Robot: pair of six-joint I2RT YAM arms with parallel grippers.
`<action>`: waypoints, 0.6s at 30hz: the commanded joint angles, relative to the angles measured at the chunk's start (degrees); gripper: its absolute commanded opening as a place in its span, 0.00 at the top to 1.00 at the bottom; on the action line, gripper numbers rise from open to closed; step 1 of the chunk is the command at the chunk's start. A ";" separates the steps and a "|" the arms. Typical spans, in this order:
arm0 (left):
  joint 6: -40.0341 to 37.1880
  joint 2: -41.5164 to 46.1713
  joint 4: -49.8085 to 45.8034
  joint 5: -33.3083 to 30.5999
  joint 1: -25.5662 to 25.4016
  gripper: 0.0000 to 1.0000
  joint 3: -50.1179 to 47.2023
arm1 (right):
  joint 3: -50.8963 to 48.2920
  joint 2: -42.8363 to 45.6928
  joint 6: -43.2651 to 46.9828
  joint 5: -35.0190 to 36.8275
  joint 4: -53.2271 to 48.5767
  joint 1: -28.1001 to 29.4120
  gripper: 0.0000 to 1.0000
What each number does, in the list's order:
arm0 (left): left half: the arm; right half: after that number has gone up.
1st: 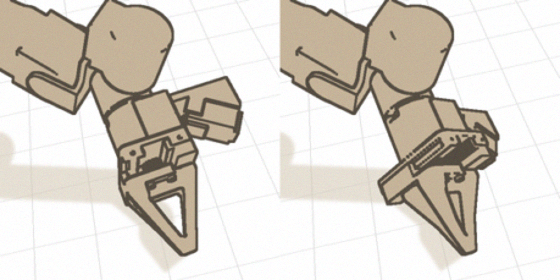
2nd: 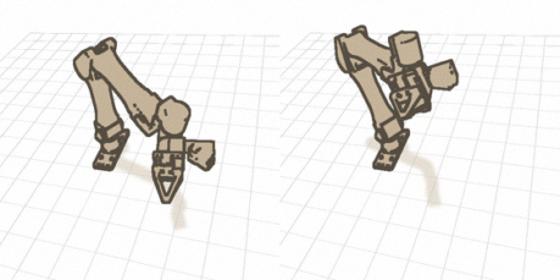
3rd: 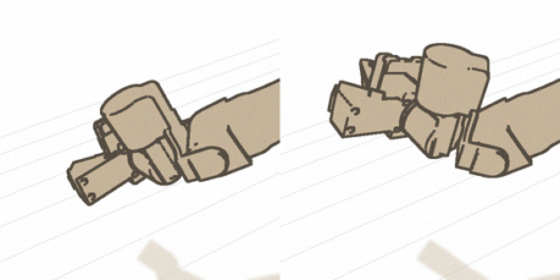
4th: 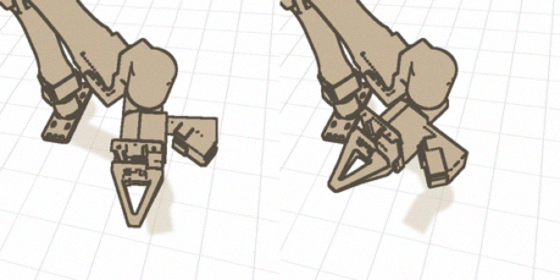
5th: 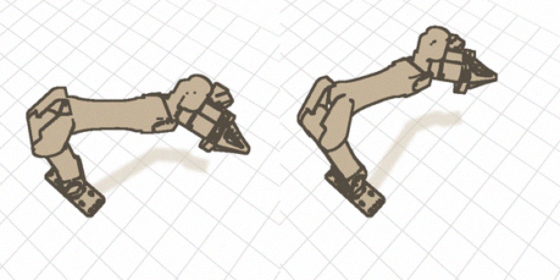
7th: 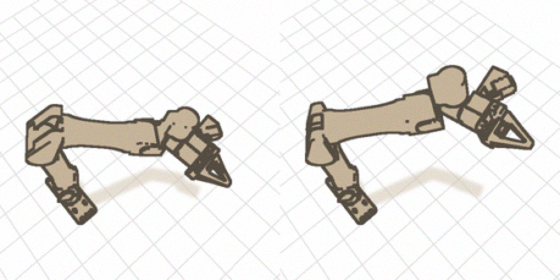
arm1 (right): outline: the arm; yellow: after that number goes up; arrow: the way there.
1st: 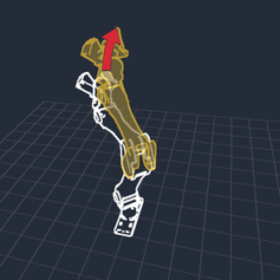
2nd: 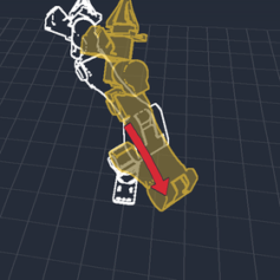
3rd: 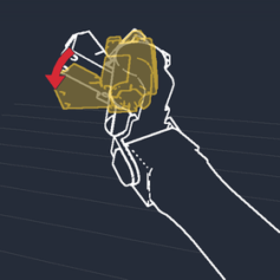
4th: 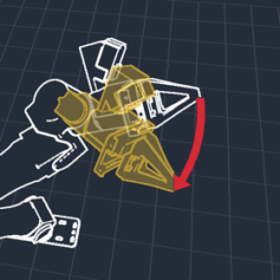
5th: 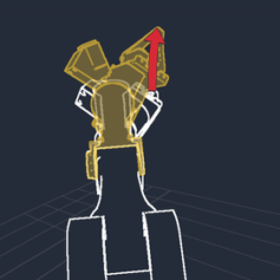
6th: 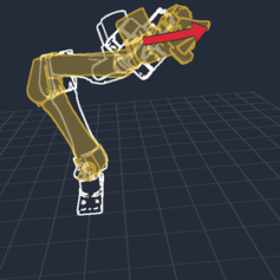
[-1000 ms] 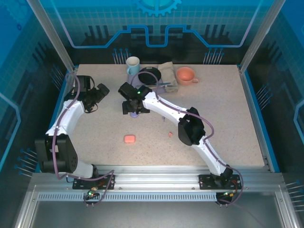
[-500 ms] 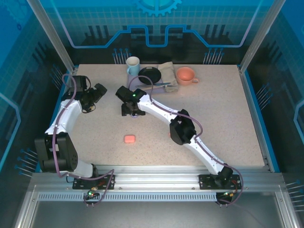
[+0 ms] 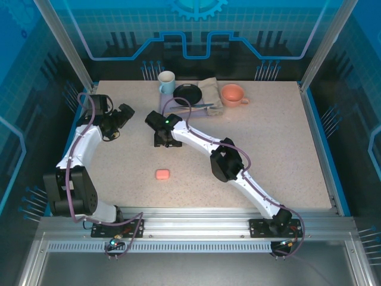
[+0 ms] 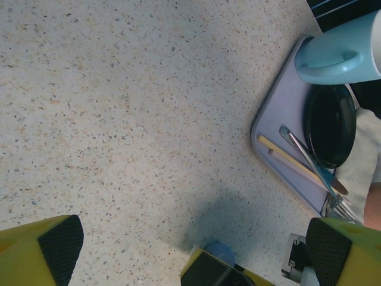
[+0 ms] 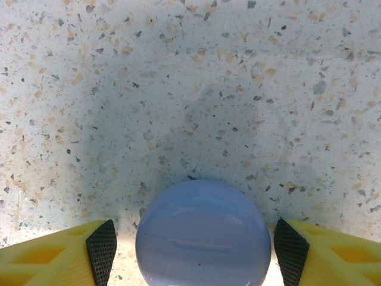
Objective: Insert the wireless bluetooth earbuds into the charging case
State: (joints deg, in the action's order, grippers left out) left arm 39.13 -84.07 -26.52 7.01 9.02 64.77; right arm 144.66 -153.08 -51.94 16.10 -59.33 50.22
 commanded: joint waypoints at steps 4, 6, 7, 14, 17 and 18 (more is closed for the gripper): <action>0.94 -0.37 1.46 1.97 0.61 0.01 -0.31 | 1.32 -2.23 -1.21 0.77 -0.50 -0.39 0.32; 0.96 -0.48 1.53 2.00 0.65 0.01 -0.43 | 1.33 -2.16 -1.10 0.78 -0.59 -0.49 0.33; 0.94 -0.63 1.59 2.04 0.65 0.01 -0.44 | 1.33 -2.17 -1.01 0.97 -0.85 -0.48 0.34; 0.68 -0.79 1.91 2.79 0.69 0.01 -0.70 | 1.27 -1.84 -0.69 1.67 -1.32 -0.73 0.35; 0.76 -0.89 2.00 3.40 0.65 0.01 -0.90 | 1.29 -1.87 -0.61 1.74 -1.32 -0.88 0.36; 0.77 -0.86 2.13 3.57 0.66 0.01 -0.96 | 1.27 -1.79 -0.52 1.74 -1.31 -0.89 0.36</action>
State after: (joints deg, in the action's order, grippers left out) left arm 39.11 -84.36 -24.97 8.71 9.17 64.71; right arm 144.73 -153.25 -52.29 16.71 -59.79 49.98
